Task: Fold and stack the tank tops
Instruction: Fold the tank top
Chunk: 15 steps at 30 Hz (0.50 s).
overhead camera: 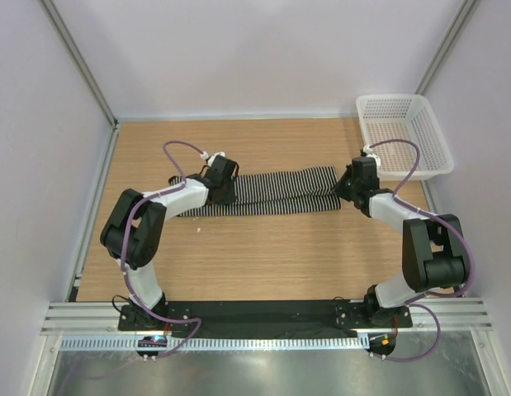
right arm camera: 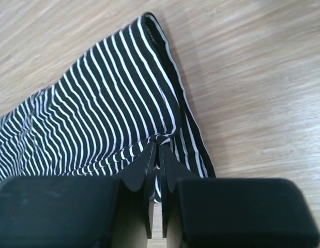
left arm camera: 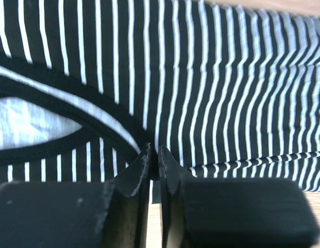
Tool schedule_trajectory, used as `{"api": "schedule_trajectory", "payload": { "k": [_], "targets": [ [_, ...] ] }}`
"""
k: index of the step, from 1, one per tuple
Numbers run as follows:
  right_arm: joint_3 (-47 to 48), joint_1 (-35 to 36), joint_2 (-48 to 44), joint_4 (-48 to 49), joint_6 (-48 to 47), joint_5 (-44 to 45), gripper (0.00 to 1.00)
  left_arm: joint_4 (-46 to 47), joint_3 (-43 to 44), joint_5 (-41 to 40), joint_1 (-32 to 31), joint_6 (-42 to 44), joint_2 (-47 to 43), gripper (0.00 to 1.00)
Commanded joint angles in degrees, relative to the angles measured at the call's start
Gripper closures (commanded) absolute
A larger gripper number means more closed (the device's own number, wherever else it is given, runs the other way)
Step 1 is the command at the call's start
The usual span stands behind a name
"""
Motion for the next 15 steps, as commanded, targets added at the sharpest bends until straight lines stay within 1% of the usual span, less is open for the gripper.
{"api": "schedule_trajectory", "payload": {
  "k": [1, 2, 3, 4, 5, 6, 8, 9, 11, 15],
  "targets": [
    [0.31, 0.31, -1.07, -2.36, 1.43, 1.89, 0.87, 0.66, -1.25, -1.67, -0.47, -2.37, 0.06, 0.88],
    [-0.21, 0.31, -1.5, -2.45, 1.52, 1.89, 0.86, 0.66, -1.34, -1.76, -0.56, -2.37, -0.12, 0.86],
    [-0.56, 0.22, -2.46, -2.63, 1.61, 2.41, 0.85, 0.74, -1.43, -1.94, -0.74, -2.37, -0.3, 0.82],
    [-0.74, 0.31, -2.82, -2.98, 1.78, 3.02, 0.82, 0.75, -1.69, -1.94, -1.0, -2.37, -0.56, 0.8],
    [-0.74, 0.31, -3.17, -3.15, 2.13, 3.81, 0.71, 0.83, -1.87, -1.94, -1.09, -2.37, -1.08, 0.77],
    [-0.48, 0.22, -3.61, -5.59, 2.4, 5.21, 0.7, 0.83, -2.13, -2.46, -1.26, -2.37, -1.52, 0.75],
    [-0.3, 0.22, -4.32, -5.97, 2.22, 6.1, 0.69, 1.1, -2.74, -3.08, -1.71, -2.37, -2.92, 0.66],
    [-0.22, 0.22, -4.58, -6.23, 2.31, 6.54, 0.69, 1.1, -2.92, -3.34, -1.79, -2.46, -3.46, 0.64],
    [0.39, 0.22, -5.46, -6.5, 1.7, 6.11, 0.69, 1.1, -3.01, -3.52, -1.79, -2.2, -5.03, 0.61],
    [2.24, 1.54, -5.99, -7.46, -0.14, 6.63, 0.69, -0.31, -1.87, -3.61, -1.79, -2.02, -7.06, 0.61]
  ]
}}
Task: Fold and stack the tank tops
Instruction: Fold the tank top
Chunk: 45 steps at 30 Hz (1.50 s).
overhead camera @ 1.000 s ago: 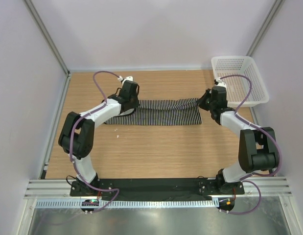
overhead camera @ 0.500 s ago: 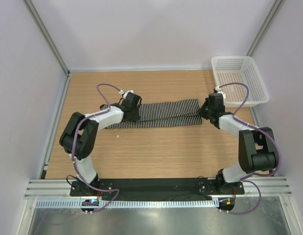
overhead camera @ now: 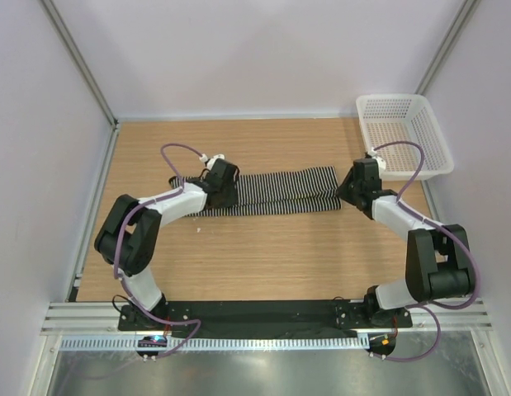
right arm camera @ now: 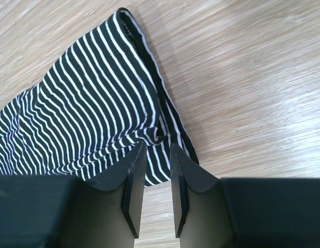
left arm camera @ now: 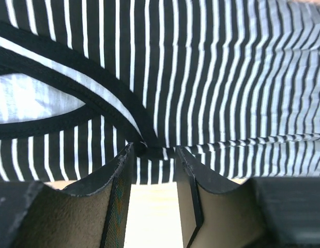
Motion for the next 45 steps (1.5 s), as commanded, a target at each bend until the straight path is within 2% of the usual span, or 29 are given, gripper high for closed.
{"api": "schedule_trajectory", "payload": {
  "k": [1, 9, 12, 13, 16, 20, 26, 28, 29, 32, 37, 45],
  "targets": [
    [3.33, 1.49, -1.95, -0.53, -1.5, 2.04, 0.69, -0.11, 2.11, -1.86, -0.07, -0.16, -4.31, 0.61],
    [12.57, 4.84, 4.81, -4.23, -2.57, 1.87, 0.77, -1.87, 8.35, 0.51, -0.07, -0.16, -2.56, 0.63],
    [12.57, 4.84, 8.23, -4.14, -0.03, 2.13, 0.87, -1.7, 9.23, 1.82, -0.07, -0.51, -0.54, 0.64],
    [12.57, 4.84, 9.21, -4.4, 0.68, 2.74, 0.93, -1.35, 9.23, 2.27, -0.07, -0.69, 1.03, 0.65],
    [10.91, 4.49, 11.76, -4.23, 4.46, 4.59, 0.97, -0.56, 8.97, 4.29, -0.07, -1.39, 3.77, 0.69],
    [9.58, 4.4, 12.65, -4.67, 5.26, 3.89, 0.98, 0.06, 7.92, 5.35, -0.07, -2.18, 7.11, 0.78],
    [9.48, 5.79, 11.59, -6.07, 1.77, 3.88, 0.99, 1.82, 4.93, 4.64, 1.77, -2.54, 7.02, 0.79],
    [12.9, 9.48, 13.77, -12.46, -1.23, 9.39, 0.99, 1.73, 4.75, 4.82, 2.74, -2.45, 7.2, 0.8],
    [18.05, 12.45, 17.53, -18.93, -2.81, 13.6, 0.99, 1.73, 4.75, 4.73, 2.92, -2.36, 7.2, 0.8],
    [22.05, 15.55, 20.46, -22.77, -3.18, 18.2, 0.98, 1.56, 4.66, 4.21, 3.62, -2.19, 6.5, 0.8],
    [19.35, 16.09, 16.96, -23.56, -3.26, 16.02, 0.98, -0.99, 5.01, 2.09, 4.5, -0.52, 3.51, 0.79],
    [11.61, 21.62, 12.38, -24.27, -5.02, 11.55, 0.98, -0.9, 5.1, 5.79, 6.88, -1.13, 3.95, 0.8]
  ]
}}
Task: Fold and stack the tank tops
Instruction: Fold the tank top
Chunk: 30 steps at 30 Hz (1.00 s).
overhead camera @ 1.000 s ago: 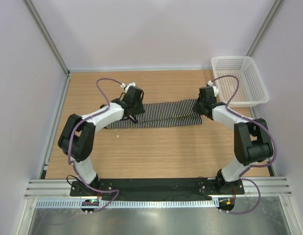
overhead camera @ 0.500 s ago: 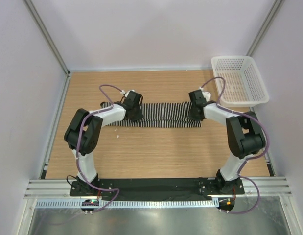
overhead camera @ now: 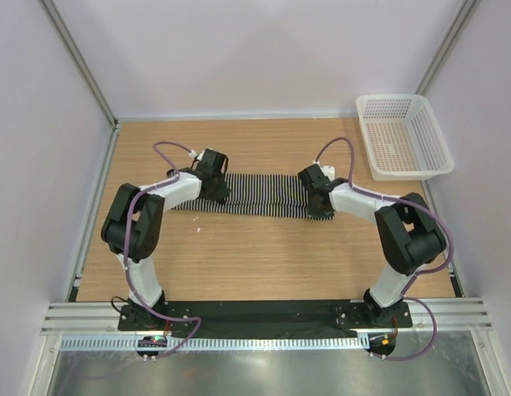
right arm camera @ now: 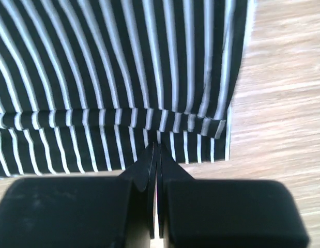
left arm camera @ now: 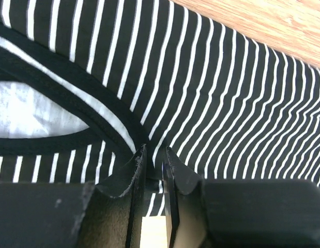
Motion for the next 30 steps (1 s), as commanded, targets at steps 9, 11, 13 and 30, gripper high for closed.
{"api": "schedule_trajectory", "payload": {
  "k": [9, 11, 13, 30],
  "targets": [
    [-5.78, 7.16, -11.61, 0.05, 0.28, -6.64, 0.91, -0.67, 0.03, 0.54, 0.1, 0.84, -4.64, 0.79],
    [-3.85, 7.25, -13.55, -1.88, -0.78, -5.75, 0.88, -1.81, 0.04, -0.25, 0.01, 0.93, -5.96, 0.79],
    [-0.95, 7.25, -14.69, -3.37, -1.31, -4.88, 0.84, -2.25, -0.84, -0.51, 0.1, 0.84, -8.6, 0.78],
    [6.18, -0.84, 0.67, -2.59, -4.21, -3.38, 0.85, -1.2, -17.98, -1.23, 5.8, -1.88, -20.83, 0.78]
  ]
}}
